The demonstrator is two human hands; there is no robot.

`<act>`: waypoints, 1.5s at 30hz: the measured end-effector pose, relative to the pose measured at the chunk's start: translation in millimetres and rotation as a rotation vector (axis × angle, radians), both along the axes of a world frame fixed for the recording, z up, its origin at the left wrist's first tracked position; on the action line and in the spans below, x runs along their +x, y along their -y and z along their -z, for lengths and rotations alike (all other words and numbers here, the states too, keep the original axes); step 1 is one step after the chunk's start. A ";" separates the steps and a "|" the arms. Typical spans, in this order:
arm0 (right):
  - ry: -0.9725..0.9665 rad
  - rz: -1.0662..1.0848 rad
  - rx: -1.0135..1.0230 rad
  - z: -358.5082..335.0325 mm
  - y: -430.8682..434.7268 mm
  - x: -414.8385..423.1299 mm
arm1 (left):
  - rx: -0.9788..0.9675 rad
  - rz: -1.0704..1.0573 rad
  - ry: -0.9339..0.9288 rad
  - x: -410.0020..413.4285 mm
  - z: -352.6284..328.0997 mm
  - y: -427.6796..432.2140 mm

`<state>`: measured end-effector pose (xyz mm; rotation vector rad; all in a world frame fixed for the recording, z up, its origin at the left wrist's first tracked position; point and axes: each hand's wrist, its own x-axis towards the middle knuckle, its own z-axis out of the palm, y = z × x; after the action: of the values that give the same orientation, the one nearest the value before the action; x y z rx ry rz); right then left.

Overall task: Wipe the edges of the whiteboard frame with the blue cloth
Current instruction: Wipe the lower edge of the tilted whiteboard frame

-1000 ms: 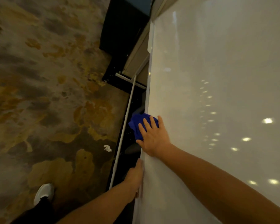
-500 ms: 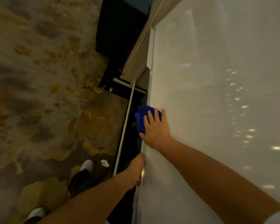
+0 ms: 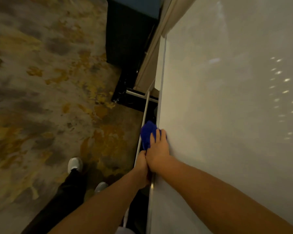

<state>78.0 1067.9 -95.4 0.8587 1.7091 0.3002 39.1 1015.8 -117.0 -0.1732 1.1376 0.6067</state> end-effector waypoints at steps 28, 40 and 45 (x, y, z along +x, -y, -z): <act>-0.166 -0.046 -0.184 -31.4 -214.2 -4.2 | -0.265 -0.029 0.237 -31.0 35.8 -142.7; -0.172 -0.147 -0.197 -51.8 -344.7 13.6 | -0.122 0.421 0.406 -66.7 84.6 -291.3; -0.120 -0.077 0.023 -31.9 -473.5 0.5 | -0.097 0.499 0.486 -66.5 95.5 -355.2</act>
<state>78.5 1541.4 -63.5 0.8434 1.8564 0.3269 -27.4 1370.9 -212.5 -0.1044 0.6958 0.0537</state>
